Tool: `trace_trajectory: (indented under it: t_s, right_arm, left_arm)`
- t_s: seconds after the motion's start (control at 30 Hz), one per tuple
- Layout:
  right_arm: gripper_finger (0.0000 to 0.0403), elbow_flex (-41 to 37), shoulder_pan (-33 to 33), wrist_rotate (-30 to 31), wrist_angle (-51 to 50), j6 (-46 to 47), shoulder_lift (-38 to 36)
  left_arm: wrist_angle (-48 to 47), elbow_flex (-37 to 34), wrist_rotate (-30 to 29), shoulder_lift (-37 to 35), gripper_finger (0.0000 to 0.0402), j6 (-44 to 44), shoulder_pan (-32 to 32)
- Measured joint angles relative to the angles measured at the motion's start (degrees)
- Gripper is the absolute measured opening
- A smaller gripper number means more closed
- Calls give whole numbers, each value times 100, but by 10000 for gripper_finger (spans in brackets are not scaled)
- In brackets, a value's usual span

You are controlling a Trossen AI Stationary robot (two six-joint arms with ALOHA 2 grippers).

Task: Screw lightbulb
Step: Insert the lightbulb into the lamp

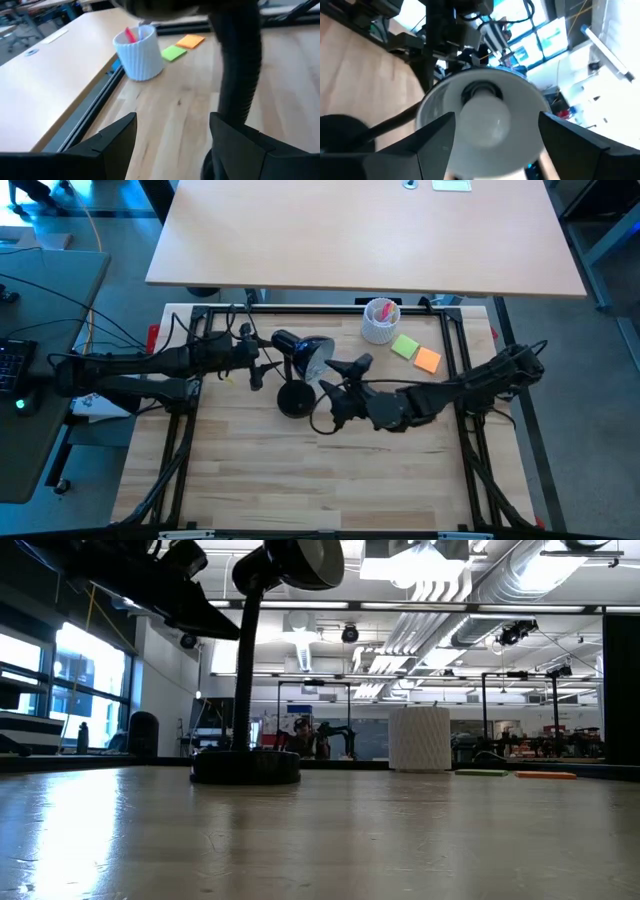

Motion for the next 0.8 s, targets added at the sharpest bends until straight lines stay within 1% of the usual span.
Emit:
trace_trajectory:
  t_s: [0.1,0.2,0.33,0.4,0.43,0.5,0.6,0.7,0.77,0.8]
  right_arm:
    - [284,0,195,207,-733,846,-155]
    - [284,0,399,190,-1759,2000,-284]
    - [284,-162,626,-238,-2829,3707,-396]
    - [284,-341,714,-479,-2991,4398,-397]
    - [284,-464,756,-556,-2981,4633,-397]
    - [284,-789,804,-710,-2619,4926,-393]
    - [284,-1414,819,-939,-1991,5040,-389]
    - [284,-2053,731,-1072,-1044,5039,-394]
    - [284,-2489,577,-1388,-205,5086,-399]
    - [284,-2711,482,-1642,232,5100,-399]
  left_arm:
    - [-192,-2,-439,-65,246,-3,-175]
    - [-539,-5,-804,-226,246,-153,-425]
    - [-647,-16,-872,-369,245,-560,-897]
    - [-290,-138,-890,-347,245,-720,-1138]
    - [69,-258,-931,-321,246,-794,-1249]
    - [784,-546,-953,-254,245,-960,-1390]
    - [1897,-970,-980,-64,245,-1261,-1440]
    - [2766,-1264,-1222,183,245,-1391,-1385]
    - [3188,-1338,-1256,335,246,-1392,-1277]
    - [3409,-1330,-1161,423,246,-1388,-1217]
